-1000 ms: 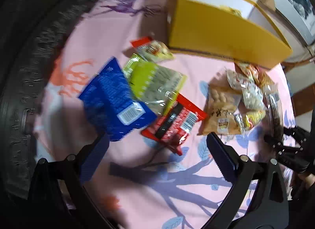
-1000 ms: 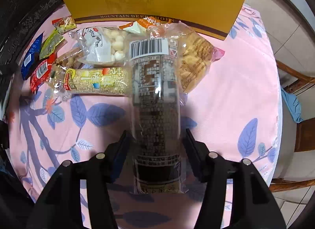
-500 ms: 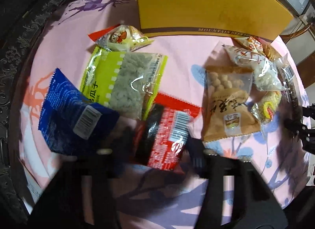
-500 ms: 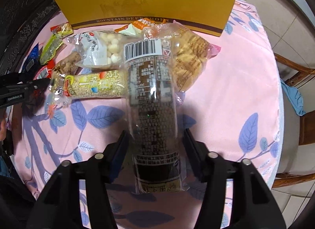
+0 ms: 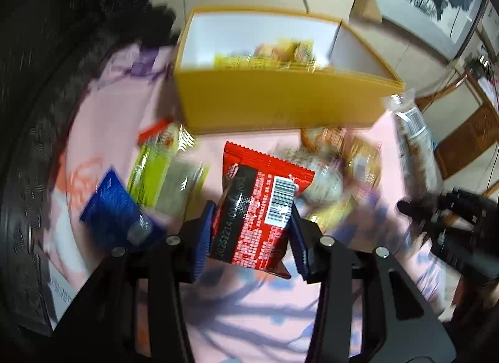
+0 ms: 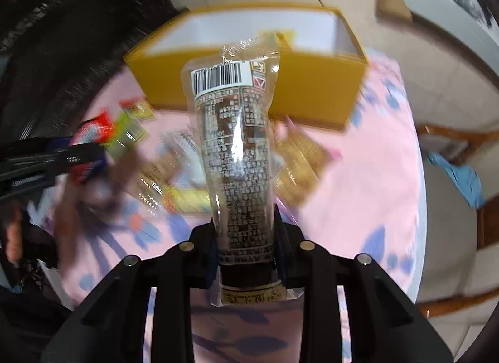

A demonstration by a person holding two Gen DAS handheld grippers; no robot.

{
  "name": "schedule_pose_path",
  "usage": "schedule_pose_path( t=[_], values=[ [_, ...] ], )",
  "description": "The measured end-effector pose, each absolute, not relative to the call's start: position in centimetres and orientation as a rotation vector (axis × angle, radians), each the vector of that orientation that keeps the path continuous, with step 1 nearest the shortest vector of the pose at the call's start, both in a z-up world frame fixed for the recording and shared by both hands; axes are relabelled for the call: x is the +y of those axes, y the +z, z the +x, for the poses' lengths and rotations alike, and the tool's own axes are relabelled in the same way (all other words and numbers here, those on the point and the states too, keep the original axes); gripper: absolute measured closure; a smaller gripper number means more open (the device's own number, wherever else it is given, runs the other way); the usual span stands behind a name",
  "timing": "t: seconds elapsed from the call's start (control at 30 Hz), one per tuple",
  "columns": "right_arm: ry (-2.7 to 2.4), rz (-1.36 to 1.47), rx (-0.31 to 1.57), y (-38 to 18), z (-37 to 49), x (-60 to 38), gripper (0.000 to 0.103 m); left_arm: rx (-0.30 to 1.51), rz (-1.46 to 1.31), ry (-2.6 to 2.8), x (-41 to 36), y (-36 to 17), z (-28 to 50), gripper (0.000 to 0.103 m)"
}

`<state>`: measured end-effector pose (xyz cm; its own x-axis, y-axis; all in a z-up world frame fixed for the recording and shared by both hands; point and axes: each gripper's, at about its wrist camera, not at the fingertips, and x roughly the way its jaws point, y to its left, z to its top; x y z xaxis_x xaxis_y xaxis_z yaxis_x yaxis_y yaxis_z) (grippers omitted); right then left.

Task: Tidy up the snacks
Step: 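Lower both held packs into the yellow box and open both grippers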

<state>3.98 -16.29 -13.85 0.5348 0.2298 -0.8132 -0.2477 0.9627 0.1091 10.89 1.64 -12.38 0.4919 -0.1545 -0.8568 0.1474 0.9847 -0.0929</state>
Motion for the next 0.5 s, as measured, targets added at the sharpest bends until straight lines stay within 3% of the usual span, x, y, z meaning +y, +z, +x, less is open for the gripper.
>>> schedule_pose_path(
  t=[0.33, 0.5],
  values=[
    [0.301, 0.053, 0.806, -3.9, 12.3, -13.9, 0.073, 0.904, -0.046, -0.143, -1.2, -6.1, 20.1, 0.058],
    [0.286, 0.071, 0.776, -1.9, 14.8, -14.3, 0.073, 0.887, -0.047, -0.147, -1.3, -4.6, 22.4, 0.058]
  ],
)
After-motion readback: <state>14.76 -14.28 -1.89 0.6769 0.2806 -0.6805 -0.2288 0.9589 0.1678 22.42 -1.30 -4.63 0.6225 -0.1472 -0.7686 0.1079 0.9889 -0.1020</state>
